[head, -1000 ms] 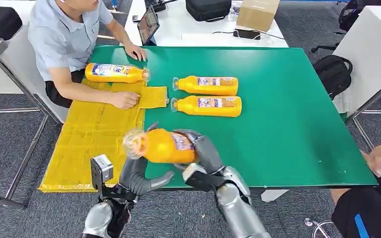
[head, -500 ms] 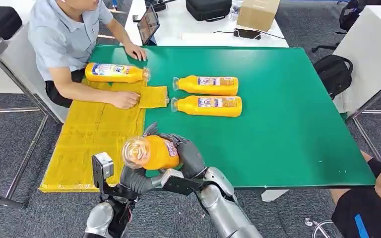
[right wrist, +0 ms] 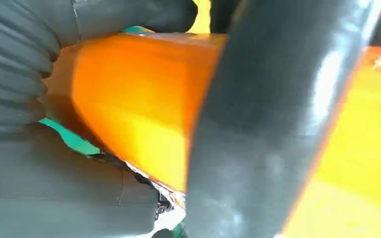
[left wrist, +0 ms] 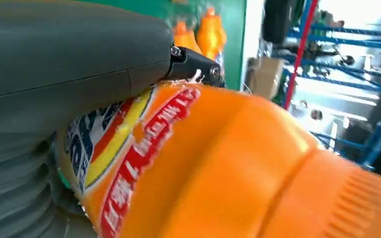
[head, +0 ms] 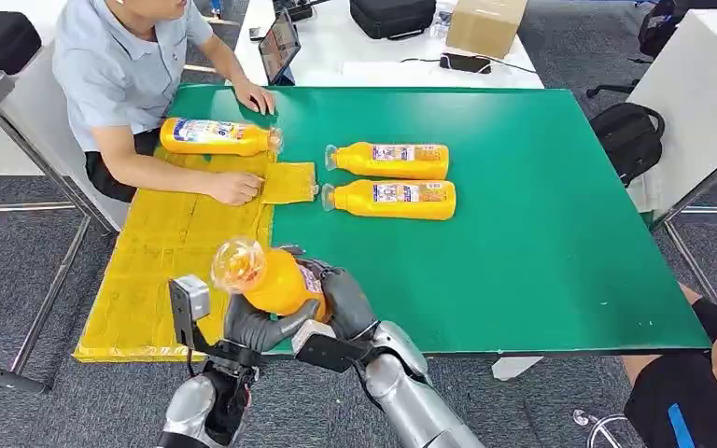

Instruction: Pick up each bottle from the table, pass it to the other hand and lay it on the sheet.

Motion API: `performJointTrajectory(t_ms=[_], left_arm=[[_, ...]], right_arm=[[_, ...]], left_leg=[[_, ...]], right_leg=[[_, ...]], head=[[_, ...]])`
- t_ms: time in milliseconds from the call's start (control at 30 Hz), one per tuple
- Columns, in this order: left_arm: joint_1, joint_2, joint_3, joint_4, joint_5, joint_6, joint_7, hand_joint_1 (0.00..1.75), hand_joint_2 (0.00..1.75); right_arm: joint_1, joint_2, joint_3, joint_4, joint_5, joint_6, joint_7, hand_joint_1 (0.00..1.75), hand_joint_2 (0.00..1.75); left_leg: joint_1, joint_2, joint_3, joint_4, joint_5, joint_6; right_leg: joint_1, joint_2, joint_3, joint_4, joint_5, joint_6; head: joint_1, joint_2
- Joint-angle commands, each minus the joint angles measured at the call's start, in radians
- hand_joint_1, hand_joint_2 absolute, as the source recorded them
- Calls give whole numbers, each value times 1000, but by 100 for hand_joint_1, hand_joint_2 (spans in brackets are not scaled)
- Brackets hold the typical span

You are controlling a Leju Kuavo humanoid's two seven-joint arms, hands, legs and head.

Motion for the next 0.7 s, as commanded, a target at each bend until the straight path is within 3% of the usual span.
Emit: performJointTrajectory(t_ms=[33,100,133,167,400,467,500,567,600,700], left_arm=[[-80,-21,-27,130,10,-12,22,175,175],[-80,-21,-27,130,10,-12,22,175,175],[-79,-21,-27,130,12,-10,21,175,175],[-82,-21,-25,130,24,-7,16,175,175],[-143,-14,74,119,14,60,46,175,175],[-176,5,121,151,-70,118,69,175,175],[-209,11,168,178,-157,171,66,175,175],[-271,32,209,195,-357,280,55,175,175],[-306,44,257,213,-394,282,103,175,175],[-410,77,384,282,-593,338,118,175,175]], right_arm=[[-42,10,116,67,-1,47,-47,133,175],[-42,10,116,67,-1,47,-47,133,175],[-44,10,117,68,-3,50,-47,80,175],[-44,10,116,70,-6,47,-43,0,0],[-29,7,140,48,-10,3,-58,0,0],[-22,-4,160,25,-9,-25,-58,0,0],[-18,-46,264,-46,19,-133,-58,0,0],[-3,-98,360,-163,-64,-141,-58,0,0],[-1,-114,398,-185,-7,-191,-58,0,0],[34,-100,385,-252,71,-177,-58,0,0]], left_leg=[[0,0,2,0,-1,1],[0,0,1,0,0,1],[0,0,2,0,0,1],[0,0,1,0,0,1],[0,0,1,0,0,1],[0,0,1,0,0,1],[0,0,2,0,0,1],[0,0,3,-1,0,1],[0,0,1,0,0,1],[0,-1,-2,0,4,1]], right_leg=[[0,-2,2,1,-1,-3],[0,-1,1,0,0,-2],[0,-2,2,1,-1,-3],[0,-1,1,0,0,-2],[1,-2,1,1,-1,-2],[1,-1,1,1,0,-2],[1,-2,2,1,-1,-4],[0,-2,2,1,-1,-4],[1,-1,0,1,0,-3],[1,-3,-1,1,1,-3]], head=[[0,0],[0,0],[0,0],[0,0],[0,0],[0,0],[0,0],[1,0],[0,0],[1,0]])
